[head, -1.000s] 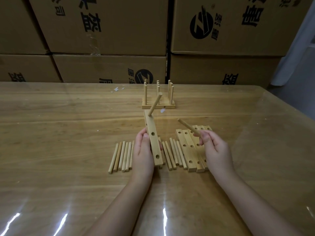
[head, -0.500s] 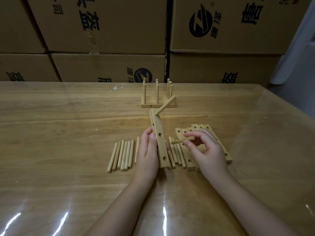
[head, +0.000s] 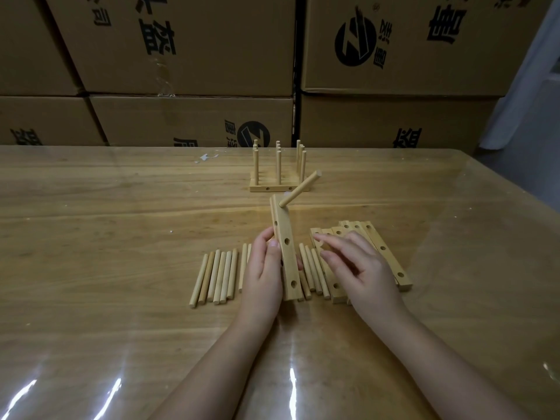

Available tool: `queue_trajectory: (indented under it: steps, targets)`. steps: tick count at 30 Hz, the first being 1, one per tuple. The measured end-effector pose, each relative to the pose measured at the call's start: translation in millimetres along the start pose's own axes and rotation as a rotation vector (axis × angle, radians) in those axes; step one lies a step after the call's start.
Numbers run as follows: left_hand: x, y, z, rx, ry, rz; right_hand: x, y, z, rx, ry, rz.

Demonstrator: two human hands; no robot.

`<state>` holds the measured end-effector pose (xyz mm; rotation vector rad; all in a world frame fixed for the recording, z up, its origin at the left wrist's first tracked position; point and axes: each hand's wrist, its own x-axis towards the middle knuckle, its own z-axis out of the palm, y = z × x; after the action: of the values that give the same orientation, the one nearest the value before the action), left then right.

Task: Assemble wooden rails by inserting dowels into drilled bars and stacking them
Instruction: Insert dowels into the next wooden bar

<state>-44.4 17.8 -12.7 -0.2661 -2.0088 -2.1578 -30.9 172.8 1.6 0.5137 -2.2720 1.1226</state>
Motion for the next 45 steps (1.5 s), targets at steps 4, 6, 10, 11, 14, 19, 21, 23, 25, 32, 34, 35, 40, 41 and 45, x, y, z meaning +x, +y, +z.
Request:
queue_trajectory:
  steps: [4, 6, 10, 11, 14, 19, 21, 23, 25, 32, 34, 35, 40, 41, 45]
  targets:
    - [0, -1, 1, 0.000, -0.014, 0.003, -3, 4, 5, -0.277, -0.028, -0.111]
    - [0, -1, 2, -0.001, -0.016, 0.009, -4, 5, 6, -0.335, -0.020, -0.151]
    - [1, -2, 2, -0.001, -0.021, 0.023, -3, 4, 3, -0.310, 0.045, -0.118]
    - [1, -2, 2, -0.003, -0.022, 0.024, -1, 4, 2, -0.275, 0.079, -0.094]
    - [1, -1, 2, 0.001, -0.032, 0.024, 3, 3, 0, -0.231, 0.180, -0.048]
    - [0, -2, 2, -0.001, -0.043, 0.026, 2, 2, -4, -0.183, 0.070, -0.003]
    - [0, -1, 2, -0.008, -0.051, 0.028, 1, 0, -4, -0.149, -0.019, 0.021]
    - [0, -1, 1, -0.027, -0.055, 0.013, 0, 0, -3, -0.221, -0.068, 0.018]
    - [0, -1, 1, -0.046, -0.072, -0.013, -1, 0, -1, -0.262, -0.080, 0.028]
    - [-1, 3, 2, -0.048, -0.181, -0.041, 1, 2, -3, -0.165, 0.007, 0.063]
    - [-1, 3, 2, -0.031, -0.173, -0.029, 3, 5, -6, -0.113, 0.035, 0.097]
    - [0, 3, 3, -0.039, -0.161, -0.028, 4, 7, -7, -0.095, 0.050, 0.112]
    - [0, 4, 4, -0.050, -0.144, -0.025, 5, 10, -9, -0.151, 0.093, 0.134]
    - [-1, 5, 4, -0.056, -0.147, -0.024, 5, 10, -9, -0.173, 0.109, 0.124]
    - [-1, 5, 4, -0.069, -0.158, -0.041, 7, 9, -9, -0.239, 0.141, 0.077]
